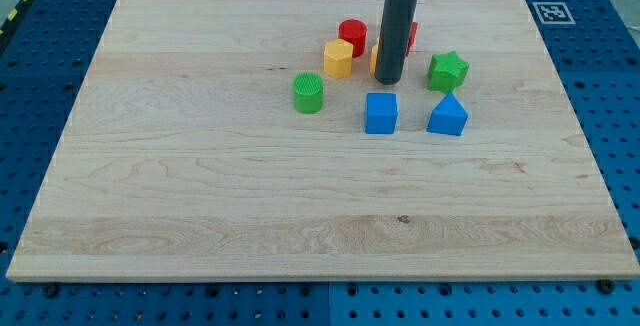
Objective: Separate the hexagon from the group of blocks
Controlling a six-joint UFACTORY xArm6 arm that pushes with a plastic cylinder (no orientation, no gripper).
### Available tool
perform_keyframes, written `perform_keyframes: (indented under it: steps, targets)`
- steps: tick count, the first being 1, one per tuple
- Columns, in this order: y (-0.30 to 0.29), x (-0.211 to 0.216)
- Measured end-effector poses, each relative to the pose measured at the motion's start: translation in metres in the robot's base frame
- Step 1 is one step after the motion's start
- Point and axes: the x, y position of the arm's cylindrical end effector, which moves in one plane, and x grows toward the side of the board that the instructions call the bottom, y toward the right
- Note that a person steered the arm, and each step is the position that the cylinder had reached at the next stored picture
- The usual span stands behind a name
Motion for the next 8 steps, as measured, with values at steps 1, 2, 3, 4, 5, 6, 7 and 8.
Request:
perform_keyframes:
  steps: [1, 2, 3, 4, 5, 6, 7, 8]
  targets:
    - [-0.026, -0.019]
    - [-0.069, -0.026]
    - [-0.124, -0.026]
    - [-0.160, -0.040]
    - [-0.161, -0.067]
    - [-0.181, -0.076]
    - [-0.223, -0.079]
    - [-0.239, -0.102]
